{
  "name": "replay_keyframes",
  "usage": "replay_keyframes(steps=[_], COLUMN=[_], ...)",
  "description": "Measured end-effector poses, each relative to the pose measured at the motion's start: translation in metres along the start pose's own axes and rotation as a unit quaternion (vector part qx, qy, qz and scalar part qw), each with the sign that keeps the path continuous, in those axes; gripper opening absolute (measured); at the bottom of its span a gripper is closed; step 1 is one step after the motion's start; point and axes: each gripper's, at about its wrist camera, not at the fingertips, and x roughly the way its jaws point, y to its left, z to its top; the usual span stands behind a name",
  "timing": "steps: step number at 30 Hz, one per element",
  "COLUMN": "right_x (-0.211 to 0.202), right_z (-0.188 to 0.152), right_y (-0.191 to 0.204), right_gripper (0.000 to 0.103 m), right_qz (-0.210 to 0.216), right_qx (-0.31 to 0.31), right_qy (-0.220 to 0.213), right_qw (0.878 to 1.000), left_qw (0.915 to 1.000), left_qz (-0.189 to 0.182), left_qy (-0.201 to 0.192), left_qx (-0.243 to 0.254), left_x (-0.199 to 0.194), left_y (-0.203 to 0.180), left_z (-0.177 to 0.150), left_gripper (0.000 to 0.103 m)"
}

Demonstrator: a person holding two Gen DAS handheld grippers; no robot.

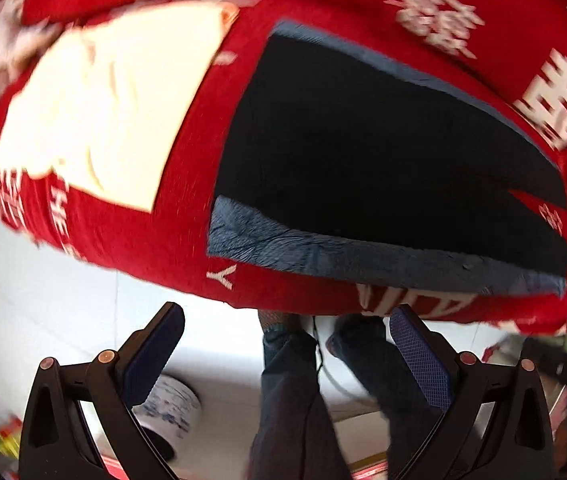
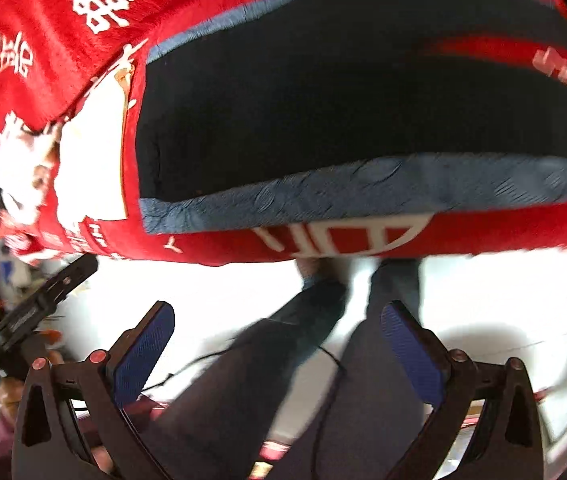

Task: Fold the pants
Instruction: 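Grasp the grey waistband with the left tool while the right tool grasps it too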

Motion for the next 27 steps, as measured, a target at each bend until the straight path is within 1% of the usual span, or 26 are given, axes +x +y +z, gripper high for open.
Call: replay_keyframes(steps=[3, 6, 7, 8, 9, 10, 12, 13, 17, 20, 21, 24, 25, 26, 27], right_x=[0.038, 0.075, 0.088, 0.099, 0.113, 0.121, 0.143, 0.152, 0.173, 0.177, 0.177, 0.177, 0.178, 0.179, 0.18], right_z=[0.008, 0.021, 0.025, 0.029, 0.032, 0.035, 0.038, 0.038, 0.031, 0.028, 0.029, 0.034, 0.036, 0.039, 0.041], right_y=[-0.006, -0.009, -0.01, -0.012, -0.014, -0.015, -0.019, -0.021, -0.035, -0.056, -0.061, -0.063, -0.063, -0.062, -0.06], right_gripper=[0.103, 0.102, 0.098, 0.086, 0.078, 0.07, 0.07, 0.07, 0.07, 0.07, 0.07, 0.07, 0.066, 0.051, 0.039], right_qz=[0.051, 0.101, 0.119, 0.139, 0.17, 0.182, 0.211, 0.218, 0.233, 0.25, 0.266, 0.306, 0.316, 0.324, 0.332], right_qx=[0.016, 0.023, 0.031, 0.037, 0.044, 0.047, 0.053, 0.052, 0.057, 0.072, 0.081, 0.099, 0.104, 0.11, 0.119], right_qy=[0.012, 0.012, 0.009, 0.005, 0.0, -0.001, 0.003, 0.001, -0.006, -0.025, -0.036, -0.047, -0.049, -0.05, -0.05], right_qw=[0.999, 0.995, 0.992, 0.99, 0.984, 0.982, 0.976, 0.974, 0.971, 0.965, 0.96, 0.946, 0.942, 0.939, 0.934], left_qw=[0.9997, 0.9991, 0.9987, 0.9977, 0.9967, 0.9953, 0.9931, 0.992, 0.9909, 0.9889, 0.9879, 0.9857, 0.9854, 0.9852, 0.9852], left_qz=[-0.01, -0.027, -0.035, -0.05, -0.061, -0.073, -0.092, -0.102, -0.118, -0.133, -0.138, -0.151, -0.152, -0.152, -0.15], left_qy=[0.009, -0.005, -0.008, -0.012, -0.015, -0.02, -0.019, -0.025, -0.035, -0.04, -0.041, -0.041, -0.039, -0.036, -0.034], left_qx=[-0.019, -0.032, -0.036, -0.044, -0.051, -0.06, -0.069, -0.07, -0.053, -0.054, -0.057, -0.064, -0.067, -0.071, -0.074], left_x=[0.028, 0.057, 0.065, 0.074, 0.08, 0.087, 0.094, 0.096, 0.096, 0.094, 0.094, 0.096, 0.097, 0.098, 0.099], left_y=[0.009, 0.012, 0.012, 0.014, 0.015, 0.017, 0.018, 0.019, 0.021, 0.027, 0.029, 0.039, 0.04, 0.043, 0.046], left_z=[0.008, 0.016, 0.018, 0.019, 0.02, 0.019, 0.018, 0.017, 0.015, 0.016, 0.016, 0.015, 0.016, 0.014, 0.012], left_gripper=[0.103, 0.103, 0.103, 0.103, 0.101, 0.092, 0.091, 0.091, 0.091, 0.091, 0.091, 0.091, 0.091, 0.091, 0.091])
